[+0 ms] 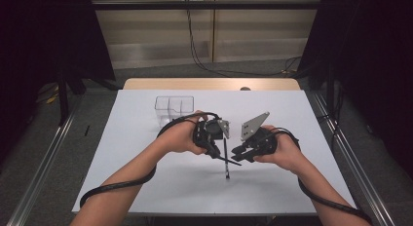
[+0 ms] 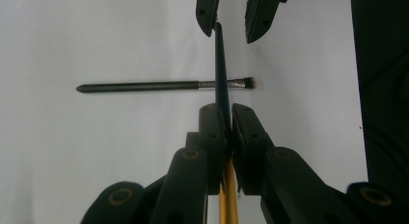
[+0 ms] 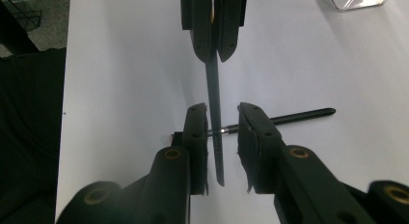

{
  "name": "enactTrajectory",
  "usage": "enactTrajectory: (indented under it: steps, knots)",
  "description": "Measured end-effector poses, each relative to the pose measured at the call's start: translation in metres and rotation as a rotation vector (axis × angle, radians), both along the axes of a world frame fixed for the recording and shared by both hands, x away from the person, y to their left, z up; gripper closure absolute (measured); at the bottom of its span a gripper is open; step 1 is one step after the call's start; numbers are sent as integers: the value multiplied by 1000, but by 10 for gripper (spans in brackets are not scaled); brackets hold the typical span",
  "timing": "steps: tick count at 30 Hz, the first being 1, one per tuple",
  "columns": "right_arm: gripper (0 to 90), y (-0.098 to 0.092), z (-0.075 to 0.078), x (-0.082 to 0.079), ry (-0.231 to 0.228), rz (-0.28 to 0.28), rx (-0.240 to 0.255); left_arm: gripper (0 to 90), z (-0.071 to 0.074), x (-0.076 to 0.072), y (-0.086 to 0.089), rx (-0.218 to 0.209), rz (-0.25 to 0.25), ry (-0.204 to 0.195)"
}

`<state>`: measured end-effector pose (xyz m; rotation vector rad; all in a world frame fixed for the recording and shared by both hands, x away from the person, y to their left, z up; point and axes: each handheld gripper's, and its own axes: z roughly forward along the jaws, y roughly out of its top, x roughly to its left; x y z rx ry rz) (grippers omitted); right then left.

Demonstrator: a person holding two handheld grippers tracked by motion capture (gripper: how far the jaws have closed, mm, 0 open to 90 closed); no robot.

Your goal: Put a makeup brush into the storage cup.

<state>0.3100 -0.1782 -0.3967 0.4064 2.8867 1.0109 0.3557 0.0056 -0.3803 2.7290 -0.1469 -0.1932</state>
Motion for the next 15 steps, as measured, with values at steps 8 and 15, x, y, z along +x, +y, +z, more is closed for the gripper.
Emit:
enactTrajectory:
  steps: [8, 15]
  knots:
    - [679, 4, -8, -2, 22, 8, -4, 837, 5, 0, -2, -31, -1, 4]
    - [688, 6, -12, -2, 27, 3, -28, 836, 7, -1, -2, -55, -9, 0]
